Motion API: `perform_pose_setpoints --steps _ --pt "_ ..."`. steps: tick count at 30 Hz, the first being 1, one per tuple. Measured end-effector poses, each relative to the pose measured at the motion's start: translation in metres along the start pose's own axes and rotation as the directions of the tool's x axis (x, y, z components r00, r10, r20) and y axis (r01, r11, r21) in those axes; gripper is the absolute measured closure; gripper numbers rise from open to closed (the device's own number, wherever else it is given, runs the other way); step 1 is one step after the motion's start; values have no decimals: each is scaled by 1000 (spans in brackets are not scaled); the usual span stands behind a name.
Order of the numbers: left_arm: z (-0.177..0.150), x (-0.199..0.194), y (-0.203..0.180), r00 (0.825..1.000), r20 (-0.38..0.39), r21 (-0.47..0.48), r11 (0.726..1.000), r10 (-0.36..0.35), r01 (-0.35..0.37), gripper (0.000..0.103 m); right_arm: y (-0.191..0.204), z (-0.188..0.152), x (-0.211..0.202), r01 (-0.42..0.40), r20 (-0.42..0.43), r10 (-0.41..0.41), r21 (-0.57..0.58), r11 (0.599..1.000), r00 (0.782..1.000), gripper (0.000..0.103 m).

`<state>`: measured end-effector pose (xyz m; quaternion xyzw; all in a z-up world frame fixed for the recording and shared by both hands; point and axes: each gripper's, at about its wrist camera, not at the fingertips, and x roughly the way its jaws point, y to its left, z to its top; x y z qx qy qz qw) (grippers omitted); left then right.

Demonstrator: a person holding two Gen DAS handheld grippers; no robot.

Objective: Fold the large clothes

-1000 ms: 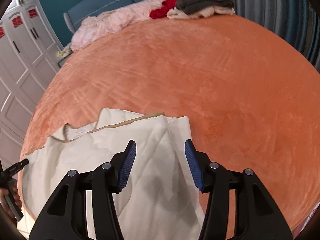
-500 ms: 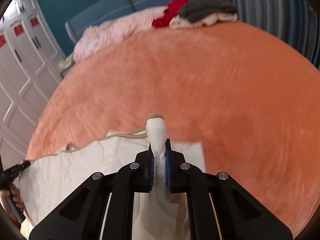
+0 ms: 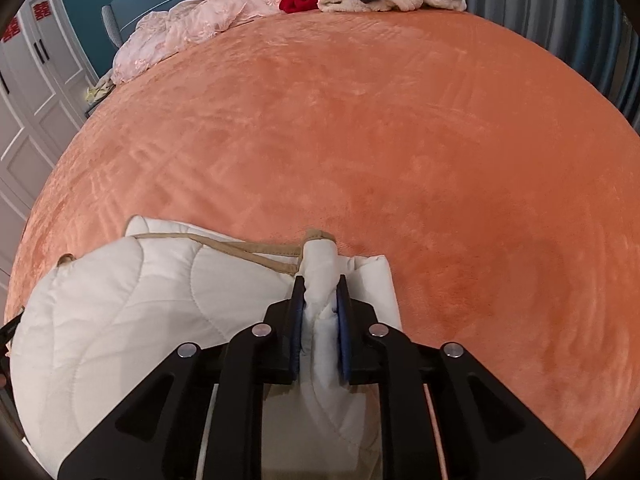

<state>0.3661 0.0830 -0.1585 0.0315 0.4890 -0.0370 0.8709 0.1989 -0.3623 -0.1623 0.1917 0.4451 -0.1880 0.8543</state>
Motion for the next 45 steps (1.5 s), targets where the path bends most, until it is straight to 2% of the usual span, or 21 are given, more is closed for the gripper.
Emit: perform_pose_setpoints --steps 6,10,12,14,17,19,22,23,26,29,31,33,38,45 --pt "-2 6 -5 999 38 0 999 36 -36 80 7 -5 7 39 49 -37 -34 999 998 87" --pt "1 8 -2 999 30 -15 999 41 -41 74 3 -4 7 8 44 -8 -12 1000 999 85" --pt "5 5 0 999 13 -22 998 52 -52 64 -1 1 2 0 33 -1 4 1000 999 80" --pt "11 -9 7 998 5 -36 997 61 -61 60 -6 8 -18 43 54 -45 31 999 998 63" --pt "14 -49 18 997 64 -55 997 52 -49 56 -12 13 -54 49 118 -55 51 998 992 62" --pt "15 -77 10 992 107 -16 998 69 -68 58 3 12 -76 69 140 -69 6 998 988 70" --pt "14 -100 -19 992 128 33 999 3 -8 63 55 4 -84 -33 101 44 -109 993 994 88" --pt "13 -104 -34 993 119 41 999 -28 23 67 72 0 -82 -60 82 72 -145 988 994 88" --pt "9 -108 -72 988 112 60 993 -106 99 68 131 -16 -75 -141 32 154 -267 953 988 88" --pt "2 -86 -110 989 34 109 984 -144 140 83 171 -22 -56 -205 -34 205 -309 929 978 88" --pt "-3 -64 -126 988 -34 115 981 -154 156 87 182 -24 -41 -228 -81 214 -303 925 974 89" --pt "-8 -48 -134 987 -61 114 981 -150 156 88 188 -22 -23 -228 -115 203 -298 927 973 89" --pt "-15 -25 -150 989 -64 143 980 -131 139 88 191 -24 6 -189 -139 151 -327 926 979 92" --pt "-17 -8 -150 990 -15 142 980 -138 139 89 185 -27 28 -175 -111 149 -286 942 983 93"
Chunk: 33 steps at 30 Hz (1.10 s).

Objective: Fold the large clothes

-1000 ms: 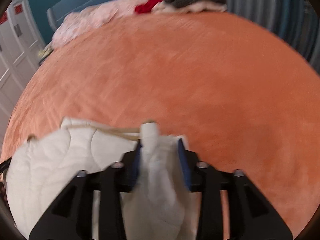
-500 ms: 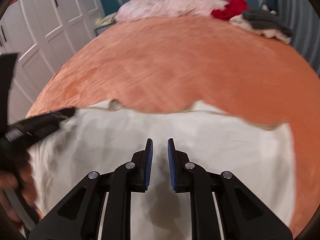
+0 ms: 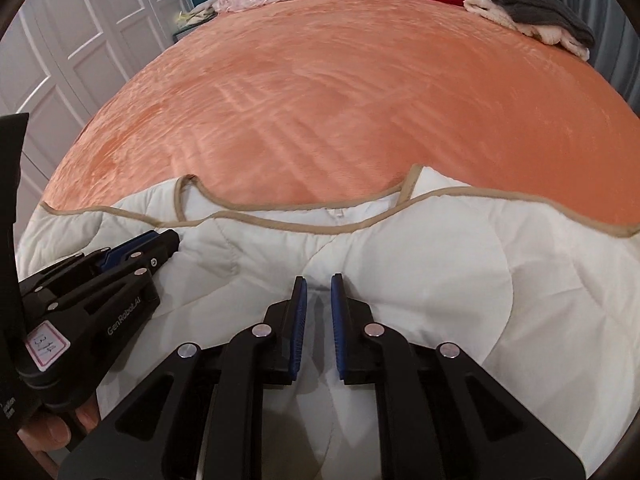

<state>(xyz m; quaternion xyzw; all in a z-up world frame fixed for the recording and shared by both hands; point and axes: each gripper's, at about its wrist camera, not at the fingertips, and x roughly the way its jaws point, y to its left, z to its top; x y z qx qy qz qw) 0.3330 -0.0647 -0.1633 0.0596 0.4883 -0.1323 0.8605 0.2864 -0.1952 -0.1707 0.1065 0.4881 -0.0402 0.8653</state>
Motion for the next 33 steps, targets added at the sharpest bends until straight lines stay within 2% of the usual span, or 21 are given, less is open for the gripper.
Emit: perform_pose_setpoints --steps 8,21,26,28,30,33 --pt "1 8 1 999 41 -5 1000 -15 15 89 4 1 11 24 37 -24 -17 1000 999 93" --pt "1 13 -8 997 70 27 999 42 -44 89 5 1 17 29 76 -28 -12 1000 997 93" --pt "4 9 -6 998 53 18 999 31 -32 88 -2 4 14 -17 57 16 16 1000 998 93" --pt "6 0 -1 999 33 -2 1000 16 -16 84 -3 7 9 -24 25 23 19 1000 999 93" --pt "2 -26 16 999 28 -68 997 -27 29 82 0 10 -11 5 1 -5 8 1000 1000 90" --pt "-19 -68 41 995 51 -118 989 -84 90 81 8 -4 -58 -23 45 24 -19 1000 999 88"
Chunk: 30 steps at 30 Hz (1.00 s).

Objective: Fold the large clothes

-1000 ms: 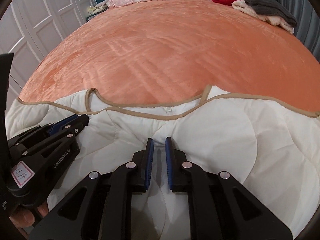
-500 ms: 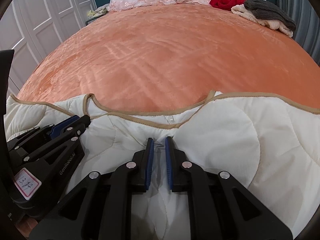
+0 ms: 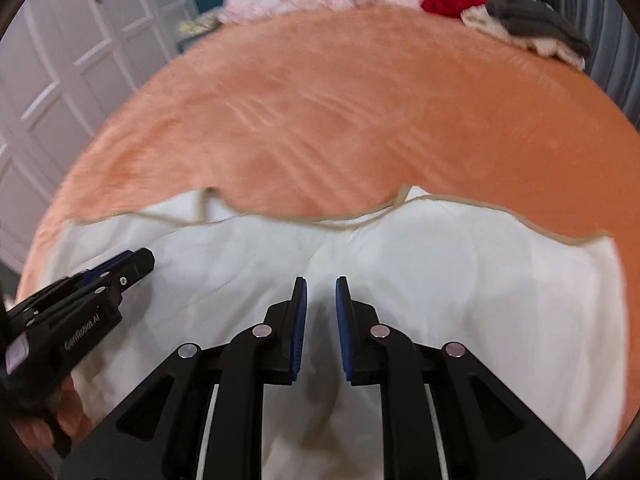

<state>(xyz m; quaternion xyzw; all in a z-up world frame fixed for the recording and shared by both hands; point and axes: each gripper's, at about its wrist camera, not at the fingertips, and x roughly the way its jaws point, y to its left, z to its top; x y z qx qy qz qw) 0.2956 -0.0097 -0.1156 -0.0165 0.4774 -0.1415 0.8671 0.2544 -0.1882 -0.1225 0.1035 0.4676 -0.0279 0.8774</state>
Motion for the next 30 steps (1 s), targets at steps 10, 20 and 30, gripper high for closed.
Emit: perform_pose_setpoints --steps 10,20,30 --pt "-68 -50 31 996 -57 -140 989 -63 54 81 36 -78 -29 -17 -68 19 30 999 998 88" --pt "-96 -65 34 996 -91 -95 995 -26 18 81 44 -85 -11 35 -95 -34 8 999 995 89" --pt "-89 -29 23 991 -127 -20 998 51 -53 81 51 -84 3 85 -76 -86 -13 996 993 91"
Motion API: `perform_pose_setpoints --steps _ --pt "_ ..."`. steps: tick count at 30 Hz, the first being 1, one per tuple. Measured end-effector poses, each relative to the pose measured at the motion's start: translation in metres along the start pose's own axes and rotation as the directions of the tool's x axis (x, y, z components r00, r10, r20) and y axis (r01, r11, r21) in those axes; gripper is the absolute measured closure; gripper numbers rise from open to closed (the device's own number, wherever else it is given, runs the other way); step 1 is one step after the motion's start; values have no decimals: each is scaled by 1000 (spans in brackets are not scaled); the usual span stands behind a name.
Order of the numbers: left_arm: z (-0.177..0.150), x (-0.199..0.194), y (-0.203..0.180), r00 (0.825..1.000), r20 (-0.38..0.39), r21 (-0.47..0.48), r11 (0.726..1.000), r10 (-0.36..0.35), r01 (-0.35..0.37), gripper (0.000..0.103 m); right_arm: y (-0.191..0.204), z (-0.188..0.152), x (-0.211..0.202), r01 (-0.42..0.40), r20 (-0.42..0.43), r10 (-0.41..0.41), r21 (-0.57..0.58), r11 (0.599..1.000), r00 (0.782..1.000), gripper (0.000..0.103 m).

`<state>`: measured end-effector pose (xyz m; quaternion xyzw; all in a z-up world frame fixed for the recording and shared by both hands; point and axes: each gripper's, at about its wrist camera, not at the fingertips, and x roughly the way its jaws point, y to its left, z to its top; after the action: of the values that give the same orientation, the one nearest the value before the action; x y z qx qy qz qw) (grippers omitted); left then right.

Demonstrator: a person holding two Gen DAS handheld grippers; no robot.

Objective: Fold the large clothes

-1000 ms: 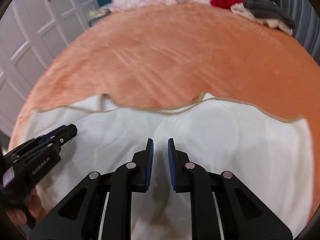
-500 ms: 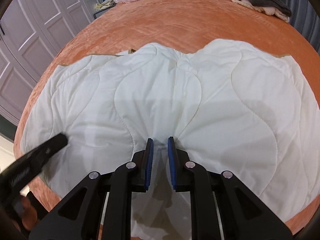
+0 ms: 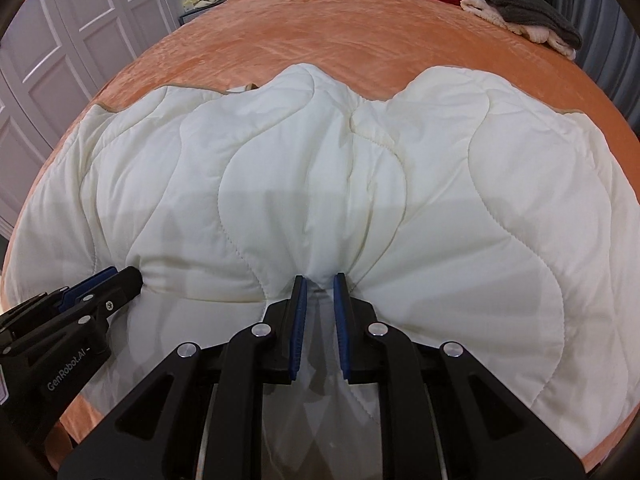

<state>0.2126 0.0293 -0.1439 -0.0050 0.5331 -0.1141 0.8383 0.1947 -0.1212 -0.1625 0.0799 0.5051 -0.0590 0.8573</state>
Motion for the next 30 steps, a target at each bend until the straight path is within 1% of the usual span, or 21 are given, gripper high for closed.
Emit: perform_pose_setpoints --steps 3,6,8,11,13,15,17,19,21,22,23,24,26,28,30 --pt "2 1 -1 1000 4 8 1000 -5 5 81 2 0 1 12 5 -12 -6 1000 1000 91" --pt "3 -7 2 1000 13 1 1000 -23 23 81 2 2 1 11 0 -11 -3 1000 1000 91" --pt "0 -20 9 998 20 -34 998 -54 54 81 1 5 0 2 -7 -2 -3 1000 1000 90" --pt "-12 -52 28 991 32 -97 987 -129 131 80 -4 9 -10 -25 -20 25 5 1000 999 90" --pt "-29 -77 46 983 30 -137 973 -182 185 75 -7 10 -16 -43 -23 44 16 999 999 90" --pt "-45 -94 65 980 35 -187 962 -198 201 56 -7 9 -23 -63 -17 63 22 998 998 89" --pt "-61 -101 83 982 22 -238 953 -186 186 54 -4 5 -29 -75 -12 76 21 997 997 87" --pt "-70 -98 99 984 6 -293 940 -180 174 54 -1 2 -34 -83 -11 83 15 996 996 87" --pt "-72 -85 119 979 -2 -379 906 -203 187 54 3 -2 -36 -83 -13 83 5 997 996 88" --pt "-70 -82 124 975 4 -411 888 -223 205 54 4 -3 -36 -82 -15 82 5 997 997 88" --pt "-66 -77 129 966 30 -451 859 -256 242 54 4 -4 -35 -78 -17 78 5 997 997 88" --pt "-61 -74 130 962 52 -468 845 -268 260 54 4 -4 -35 -77 -19 77 8 997 997 88" --pt "-48 -69 126 956 78 -466 838 -282 285 54 3 -4 -34 -81 -22 81 14 997 996 88" --pt "-37 -53 119 961 55 -460 848 -271 265 49 1 -4 -33 -88 -25 88 20 996 996 88" --pt "-34 -40 118 961 47 -478 838 -273 262 45 1 -3 -32 -91 -25 91 24 996 995 88"
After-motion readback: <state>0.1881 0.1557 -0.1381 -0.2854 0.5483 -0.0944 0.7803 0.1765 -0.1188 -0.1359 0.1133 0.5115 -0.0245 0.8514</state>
